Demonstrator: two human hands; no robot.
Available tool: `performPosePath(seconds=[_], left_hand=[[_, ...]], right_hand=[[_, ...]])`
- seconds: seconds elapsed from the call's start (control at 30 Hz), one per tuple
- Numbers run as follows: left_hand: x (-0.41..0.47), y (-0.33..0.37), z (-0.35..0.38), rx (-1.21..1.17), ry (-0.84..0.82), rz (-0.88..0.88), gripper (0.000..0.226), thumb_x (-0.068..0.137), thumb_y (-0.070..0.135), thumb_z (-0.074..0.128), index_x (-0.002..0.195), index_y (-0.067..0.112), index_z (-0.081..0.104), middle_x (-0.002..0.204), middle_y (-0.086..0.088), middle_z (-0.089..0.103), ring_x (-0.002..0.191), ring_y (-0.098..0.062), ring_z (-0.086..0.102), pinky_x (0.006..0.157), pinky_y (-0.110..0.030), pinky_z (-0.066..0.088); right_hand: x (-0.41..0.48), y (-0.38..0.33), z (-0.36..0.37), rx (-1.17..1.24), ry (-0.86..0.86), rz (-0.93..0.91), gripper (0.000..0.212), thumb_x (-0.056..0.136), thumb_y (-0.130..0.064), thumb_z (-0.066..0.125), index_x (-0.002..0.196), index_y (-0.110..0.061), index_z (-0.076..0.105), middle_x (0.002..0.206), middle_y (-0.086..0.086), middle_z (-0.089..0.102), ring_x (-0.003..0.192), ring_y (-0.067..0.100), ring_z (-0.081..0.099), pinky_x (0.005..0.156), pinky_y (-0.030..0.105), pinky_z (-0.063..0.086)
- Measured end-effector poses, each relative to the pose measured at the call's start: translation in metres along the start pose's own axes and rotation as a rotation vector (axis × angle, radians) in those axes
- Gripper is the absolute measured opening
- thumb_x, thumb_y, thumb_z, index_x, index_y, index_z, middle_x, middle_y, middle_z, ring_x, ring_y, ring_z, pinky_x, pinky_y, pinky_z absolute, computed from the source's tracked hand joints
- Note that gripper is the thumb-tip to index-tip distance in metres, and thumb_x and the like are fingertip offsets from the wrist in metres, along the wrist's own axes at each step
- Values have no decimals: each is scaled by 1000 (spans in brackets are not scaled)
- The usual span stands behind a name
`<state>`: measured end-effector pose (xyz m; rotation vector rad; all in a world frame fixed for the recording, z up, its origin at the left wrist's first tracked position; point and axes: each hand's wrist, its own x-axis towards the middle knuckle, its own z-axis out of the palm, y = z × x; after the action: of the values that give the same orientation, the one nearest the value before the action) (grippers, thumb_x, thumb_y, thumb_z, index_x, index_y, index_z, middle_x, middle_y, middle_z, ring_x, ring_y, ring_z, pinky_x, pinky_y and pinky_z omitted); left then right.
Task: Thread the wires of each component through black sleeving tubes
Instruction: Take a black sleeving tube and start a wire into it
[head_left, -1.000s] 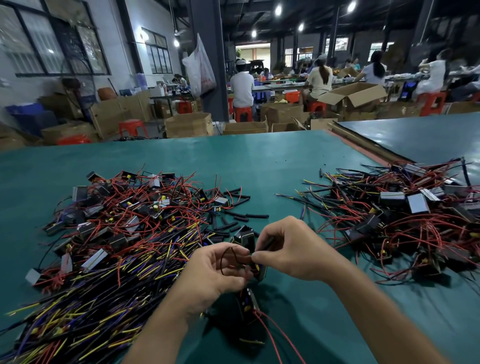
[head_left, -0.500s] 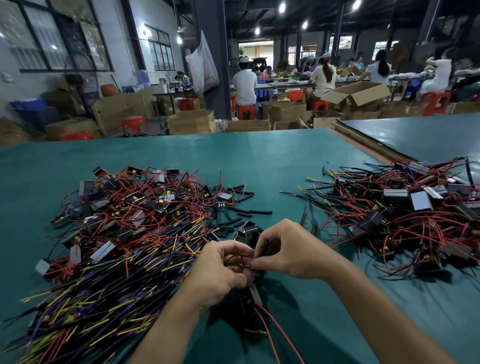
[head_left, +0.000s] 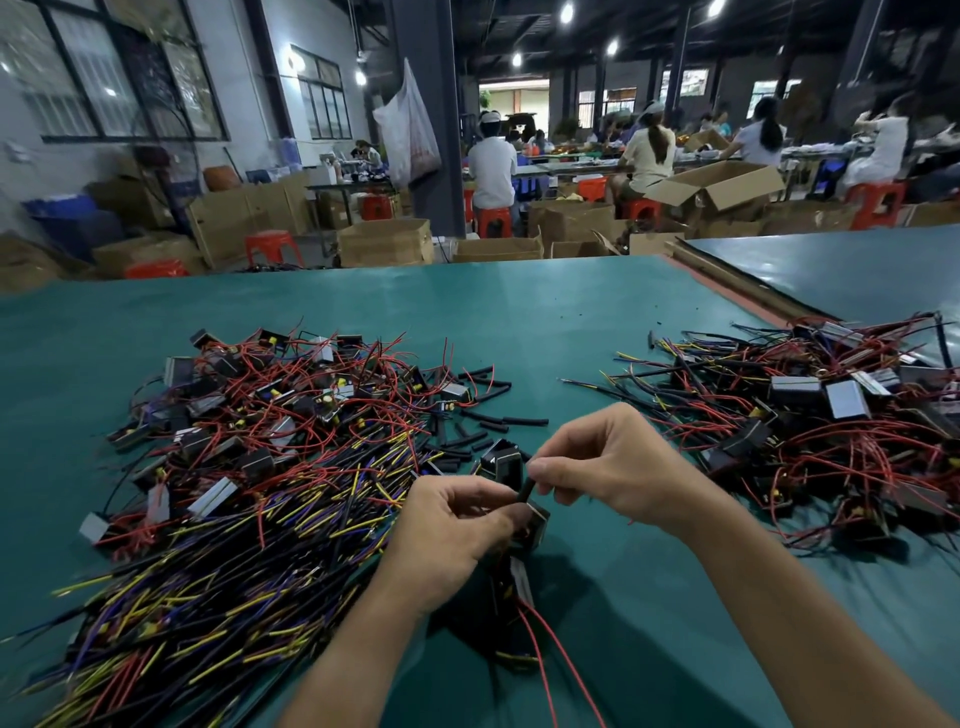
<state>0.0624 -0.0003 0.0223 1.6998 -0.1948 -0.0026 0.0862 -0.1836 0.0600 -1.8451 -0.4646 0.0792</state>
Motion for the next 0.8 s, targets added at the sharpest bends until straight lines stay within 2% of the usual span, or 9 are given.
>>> performPosePath(seconds=[0.2, 0.3, 0.43, 0.67, 0.8], left_hand=[[1, -5, 2, 59, 11, -6, 27, 74, 4, 81, 63, 28, 76, 57, 3, 67, 54, -8, 57, 58, -20, 48], [2, -7, 1, 59, 3, -13, 24, 74, 4, 81, 63, 24, 75, 58, 3, 67, 53, -6, 57, 55, -18, 46], [3, -9, -1, 35, -3, -17, 22, 74, 4, 81, 64, 21, 72, 57, 1, 66, 52, -11, 56, 54, -21, 48], [3, -13, -2, 55, -77, -16, 6, 78, 4, 78, 81, 8, 75, 65, 3, 69, 55, -3, 58, 57, -17, 46], [4, -15, -2, 34, -80, -42, 8, 77, 6, 79, 80, 11, 74, 63, -5, 66, 54, -14, 56, 56, -23, 46]], right_hand=[[1, -1, 1, -40, 95, -49, 22, 83, -9, 74, 63, -18, 72, 59, 2, 70, 49, 8, 57, 46, 14, 42], [2, -2, 3, -17, 74, -40, 20, 83, -8, 74, 65, -17, 73, 59, 2, 69, 48, 8, 57, 46, 14, 42], [1, 1, -3, 89, 21, -29, 9, 84, -1, 70, 78, -4, 75, 67, 11, 71, 54, 16, 58, 52, 20, 47], [-1, 2, -5, 189, -31, -35, 14, 83, 5, 66, 79, -3, 77, 69, 15, 71, 55, 17, 58, 54, 21, 49], [-2, 1, -5, 256, -33, -12, 6, 76, -6, 70, 76, -3, 76, 69, 16, 70, 55, 17, 57, 54, 22, 49]])
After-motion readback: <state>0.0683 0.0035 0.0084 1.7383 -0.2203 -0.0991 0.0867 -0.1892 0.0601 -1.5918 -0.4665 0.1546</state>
